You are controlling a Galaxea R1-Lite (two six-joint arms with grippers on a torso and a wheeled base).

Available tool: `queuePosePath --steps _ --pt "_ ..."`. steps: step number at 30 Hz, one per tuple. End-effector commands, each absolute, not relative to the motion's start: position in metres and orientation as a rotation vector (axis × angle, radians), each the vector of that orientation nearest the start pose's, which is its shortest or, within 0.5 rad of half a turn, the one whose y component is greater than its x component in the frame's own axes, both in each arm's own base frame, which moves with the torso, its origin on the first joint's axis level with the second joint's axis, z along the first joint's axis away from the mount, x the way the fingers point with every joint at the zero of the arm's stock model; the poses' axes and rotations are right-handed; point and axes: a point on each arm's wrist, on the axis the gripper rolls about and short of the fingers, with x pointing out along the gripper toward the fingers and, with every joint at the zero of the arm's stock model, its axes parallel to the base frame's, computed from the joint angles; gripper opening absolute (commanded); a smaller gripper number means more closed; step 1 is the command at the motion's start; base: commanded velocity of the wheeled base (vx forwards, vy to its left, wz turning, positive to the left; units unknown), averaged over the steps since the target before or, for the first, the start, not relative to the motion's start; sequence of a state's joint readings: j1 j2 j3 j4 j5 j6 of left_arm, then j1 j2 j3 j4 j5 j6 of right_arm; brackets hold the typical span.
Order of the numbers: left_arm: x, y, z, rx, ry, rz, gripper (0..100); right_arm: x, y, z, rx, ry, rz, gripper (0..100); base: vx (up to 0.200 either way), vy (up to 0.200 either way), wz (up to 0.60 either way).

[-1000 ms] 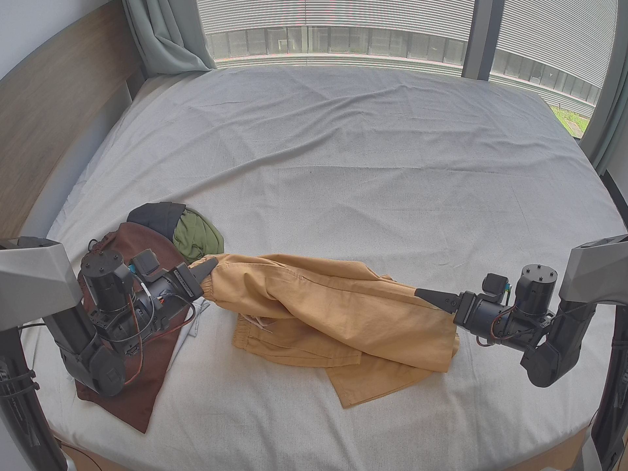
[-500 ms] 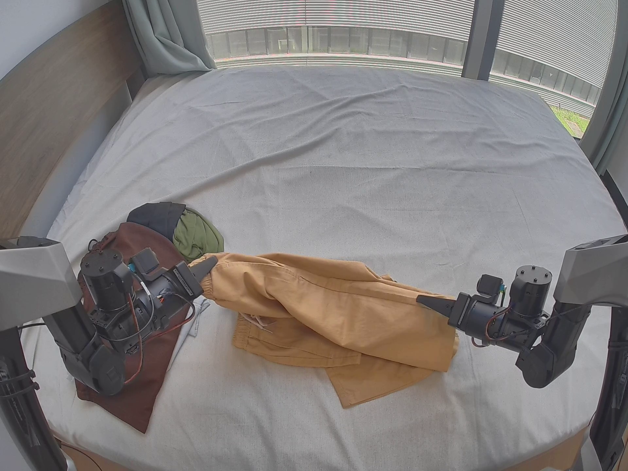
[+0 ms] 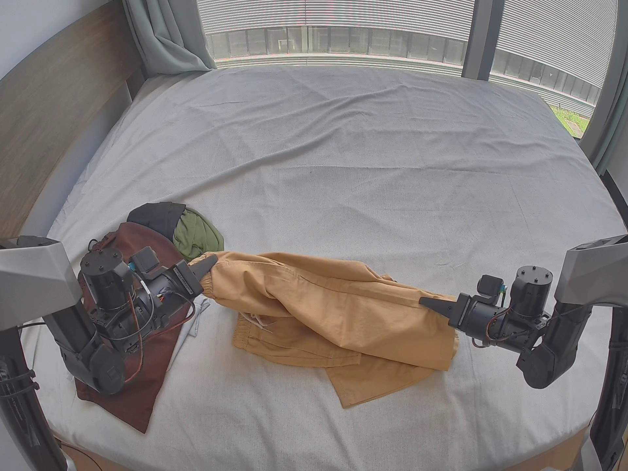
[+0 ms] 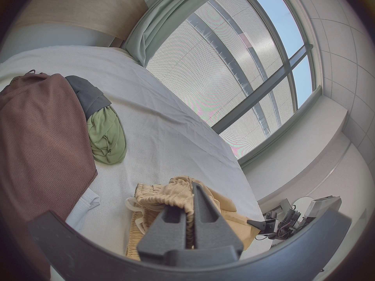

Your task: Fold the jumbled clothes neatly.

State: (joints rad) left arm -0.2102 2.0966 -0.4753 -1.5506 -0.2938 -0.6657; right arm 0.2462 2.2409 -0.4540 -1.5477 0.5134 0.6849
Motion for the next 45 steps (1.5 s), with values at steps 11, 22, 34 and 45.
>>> queuePosePath --steps 11,22,34,45 --pt "0.311 -0.071 0.094 -0.654 0.166 -0.488 0 0.29 0.095 0.061 0.662 0.417 0.71 0 0.0 0.0 0.0" --pt "0.299 -0.067 0.131 -0.641 0.064 -0.567 0 0.256 0.107 0.114 0.629 0.282 0.839 0 0.0 0.0 0.0" --pt "0.284 -0.05 0.162 -0.61 -0.026 -0.63 0 0.246 0.104 0.136 0.619 0.2 0.867 0 0.0 0.0 0.0" --pt "0.278 -0.043 0.167 -0.597 -0.031 -0.649 0 0.248 0.1 0.148 0.619 0.149 0.869 0 0.0 0.0 0.0"
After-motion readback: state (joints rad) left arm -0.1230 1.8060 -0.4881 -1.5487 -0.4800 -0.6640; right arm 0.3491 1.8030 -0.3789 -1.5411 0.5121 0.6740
